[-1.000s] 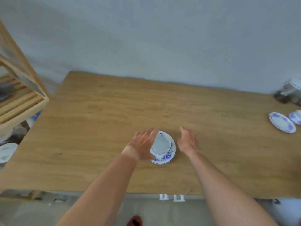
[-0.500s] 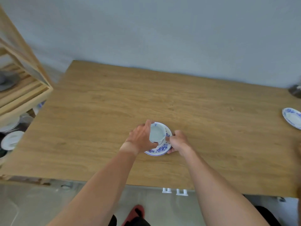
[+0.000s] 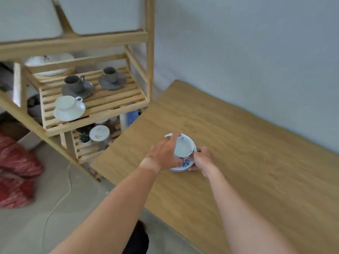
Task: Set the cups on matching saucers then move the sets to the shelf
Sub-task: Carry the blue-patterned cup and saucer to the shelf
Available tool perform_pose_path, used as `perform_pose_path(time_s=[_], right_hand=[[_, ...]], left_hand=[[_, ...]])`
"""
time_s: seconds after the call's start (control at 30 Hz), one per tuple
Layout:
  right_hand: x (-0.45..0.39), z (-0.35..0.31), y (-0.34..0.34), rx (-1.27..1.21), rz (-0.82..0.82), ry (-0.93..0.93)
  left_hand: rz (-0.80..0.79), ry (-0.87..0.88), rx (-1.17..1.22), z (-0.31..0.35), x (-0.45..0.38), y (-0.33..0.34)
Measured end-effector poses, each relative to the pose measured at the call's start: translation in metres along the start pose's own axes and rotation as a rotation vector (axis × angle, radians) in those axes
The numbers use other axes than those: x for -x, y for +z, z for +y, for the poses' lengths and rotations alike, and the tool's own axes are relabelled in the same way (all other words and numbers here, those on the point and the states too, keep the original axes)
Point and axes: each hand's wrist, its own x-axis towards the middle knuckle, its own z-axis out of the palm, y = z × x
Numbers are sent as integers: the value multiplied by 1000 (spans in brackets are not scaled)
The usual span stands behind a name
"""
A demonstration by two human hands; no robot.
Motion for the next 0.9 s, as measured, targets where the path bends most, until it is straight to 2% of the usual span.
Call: perform_pose_path(time_s=[0.17, 0.27, 0.6, 0.9], right_hand=[[-34, -57, 98, -15, -89, -38], [-56, -91, 150, -34, -133, -51], [-132, -165, 270, -42, -178, 26], [-178, -197, 321, 36, -146, 94]], left_hand=[[168, -155, -52, -81, -15, -51], [208, -228, -83, -125, -30, -80], [206, -384, -133, -232, -98, -140], [180, -479, -139, -292, -145, -153]])
